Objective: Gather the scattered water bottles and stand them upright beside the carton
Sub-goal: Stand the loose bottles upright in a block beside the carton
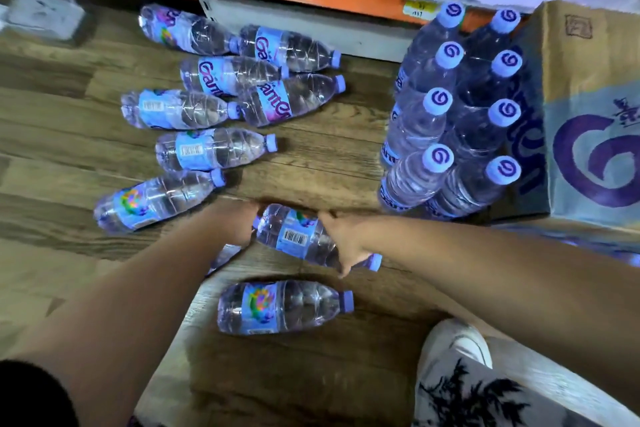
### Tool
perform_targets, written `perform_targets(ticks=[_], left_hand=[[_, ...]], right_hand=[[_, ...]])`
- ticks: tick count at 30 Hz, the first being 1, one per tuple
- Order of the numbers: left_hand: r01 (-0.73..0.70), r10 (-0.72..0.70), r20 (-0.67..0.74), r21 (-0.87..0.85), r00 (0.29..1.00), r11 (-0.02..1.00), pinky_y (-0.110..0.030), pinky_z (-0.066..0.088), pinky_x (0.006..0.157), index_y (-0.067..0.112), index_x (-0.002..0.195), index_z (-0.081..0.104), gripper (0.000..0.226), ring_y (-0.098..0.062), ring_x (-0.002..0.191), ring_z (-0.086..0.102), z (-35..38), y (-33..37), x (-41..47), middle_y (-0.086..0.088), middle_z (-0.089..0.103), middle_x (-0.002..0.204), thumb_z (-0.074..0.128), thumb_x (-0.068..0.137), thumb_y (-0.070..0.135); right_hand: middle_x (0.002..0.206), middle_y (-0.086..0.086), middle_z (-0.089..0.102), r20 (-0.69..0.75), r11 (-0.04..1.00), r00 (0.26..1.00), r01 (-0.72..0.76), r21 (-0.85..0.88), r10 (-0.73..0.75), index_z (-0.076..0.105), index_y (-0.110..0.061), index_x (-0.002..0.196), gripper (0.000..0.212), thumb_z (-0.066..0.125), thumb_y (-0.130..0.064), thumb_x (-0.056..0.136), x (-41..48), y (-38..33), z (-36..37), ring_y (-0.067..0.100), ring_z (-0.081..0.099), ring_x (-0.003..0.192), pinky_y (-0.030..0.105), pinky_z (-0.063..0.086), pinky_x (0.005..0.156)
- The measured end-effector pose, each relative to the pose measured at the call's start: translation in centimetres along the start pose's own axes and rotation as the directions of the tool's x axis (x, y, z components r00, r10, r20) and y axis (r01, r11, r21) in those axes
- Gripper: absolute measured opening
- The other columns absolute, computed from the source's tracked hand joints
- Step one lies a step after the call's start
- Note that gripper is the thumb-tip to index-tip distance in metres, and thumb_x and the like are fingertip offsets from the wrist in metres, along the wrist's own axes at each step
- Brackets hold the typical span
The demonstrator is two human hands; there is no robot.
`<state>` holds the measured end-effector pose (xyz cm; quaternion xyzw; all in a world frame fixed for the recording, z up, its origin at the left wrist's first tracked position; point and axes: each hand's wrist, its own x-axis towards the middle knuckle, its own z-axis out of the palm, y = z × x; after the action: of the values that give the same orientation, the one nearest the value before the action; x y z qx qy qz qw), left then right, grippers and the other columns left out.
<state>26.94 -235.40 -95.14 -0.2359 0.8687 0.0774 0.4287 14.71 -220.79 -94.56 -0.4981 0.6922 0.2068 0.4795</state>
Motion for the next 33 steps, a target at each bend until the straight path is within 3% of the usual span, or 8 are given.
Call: perform_targets(ticks=[2,10,12,15,17,19,21,33], left_hand=[[0.038,-0.038,-0.016,0.021,0.999,0.999,-0.034,0.046,0.091,0.009,0.115,0.053,0.034,-0.028,0.113,0.057,0.9,-0.4,0.1,-0.010,0.060,0.122,0.060,0.085,0.022],[0.130,-0.131,-0.068,-0.021,0.989,0.991,-0.033,0.048,0.086,0.016,0.119,0.053,0.044,-0.025,0.114,0.057,0.1,-1.4,-0.5,-0.006,0.059,0.122,0.065,0.079,0.029],[0.118,-0.123,-0.068,-0.071,0.990,0.990,-0.033,0.051,0.086,0.015,0.120,0.057,0.046,-0.026,0.109,0.060,-0.9,-2.3,-1.1,-0.008,0.062,0.118,0.067,0.076,0.026],[0.042,-0.043,-0.040,-0.039,0.998,0.998,-0.033,0.052,0.087,0.010,0.110,0.063,0.040,-0.026,0.104,0.063,-2.5,-3.2,-2.3,-0.009,0.066,0.111,0.072,0.075,0.027],[0.005,-0.005,-0.041,0.016,0.999,1.000,-0.032,0.050,0.089,0.012,0.107,0.063,0.035,-0.025,0.106,0.061,-3.3,-3.5,-3.3,-0.008,0.066,0.112,0.069,0.077,0.027],[0.000,0.006,-0.085,0.070,0.996,0.998,-0.033,0.049,0.092,0.015,0.112,0.060,0.036,-0.024,0.111,0.058,-4.3,-3.8,-4.3,-0.006,0.062,0.118,0.066,0.081,0.032],[0.030,-0.015,-0.133,0.111,0.991,0.993,-0.034,0.046,0.094,0.015,0.120,0.053,0.046,-0.024,0.117,0.054,-5.6,-3.7,-5.1,-0.005,0.057,0.125,0.063,0.084,0.041],[-0.028,0.033,-0.294,0.022,0.955,0.999,-0.033,0.046,0.085,0.009,0.118,0.055,0.050,-0.027,0.110,0.056,-12.0,-0.5,-5.4,-0.011,0.060,0.117,0.068,0.081,0.039]], right_hand=[[0.134,0.017,0.051,-0.043,0.997,0.998,-0.042,-0.065,0.039,-0.003,-0.012,0.150,0.119,0.082,-0.034,0.070,0.3,0.3,0.8,0.034,0.055,0.116,0.038,0.050,0.091],[0.131,0.014,0.052,-0.060,0.999,0.998,-0.033,-0.024,0.031,0.010,0.000,0.147,0.100,0.076,-0.032,0.078,-2.1,0.4,-2.1,0.030,0.057,0.110,0.031,0.042,0.071],[0.120,0.009,0.054,-0.048,0.999,0.999,-0.006,-0.041,0.004,0.027,0.005,0.141,0.084,0.072,-0.034,0.081,-3.0,0.1,-4.0,0.029,0.060,0.096,0.029,0.042,0.068],[0.077,0.018,0.069,-0.197,0.999,0.980,0.025,0.037,-0.017,0.061,-0.002,0.083,0.034,0.063,-0.036,0.088,-3.8,-0.6,-6.3,0.022,0.053,0.054,0.024,0.041,0.053],[0.085,0.024,0.070,-0.306,0.999,0.952,0.012,0.038,0.000,0.052,-0.008,0.063,0.042,0.058,-0.038,0.092,-4.7,-1.1,-7.9,0.028,0.060,0.069,0.026,0.041,0.061],[0.109,0.023,0.061,-0.454,0.995,0.891,0.045,0.085,-0.001,0.061,-0.003,0.091,0.034,0.059,-0.037,0.091,-5.2,-1.1,-9.3,0.032,0.058,0.103,0.030,0.044,0.077],[0.122,0.019,0.054,-0.553,0.987,0.833,0.101,0.125,-0.016,0.056,-0.003,0.116,0.039,0.060,-0.033,0.090,-5.7,-0.9,-10.5,0.033,0.052,0.113,0.032,0.044,0.087],[0.103,0.011,0.053,-0.668,0.986,0.743,0.084,0.145,0.035,0.063,-0.011,0.111,0.028,0.063,-0.026,0.087,-6.2,4.5,-15.3,0.028,0.054,0.105,0.028,0.043,0.084]])
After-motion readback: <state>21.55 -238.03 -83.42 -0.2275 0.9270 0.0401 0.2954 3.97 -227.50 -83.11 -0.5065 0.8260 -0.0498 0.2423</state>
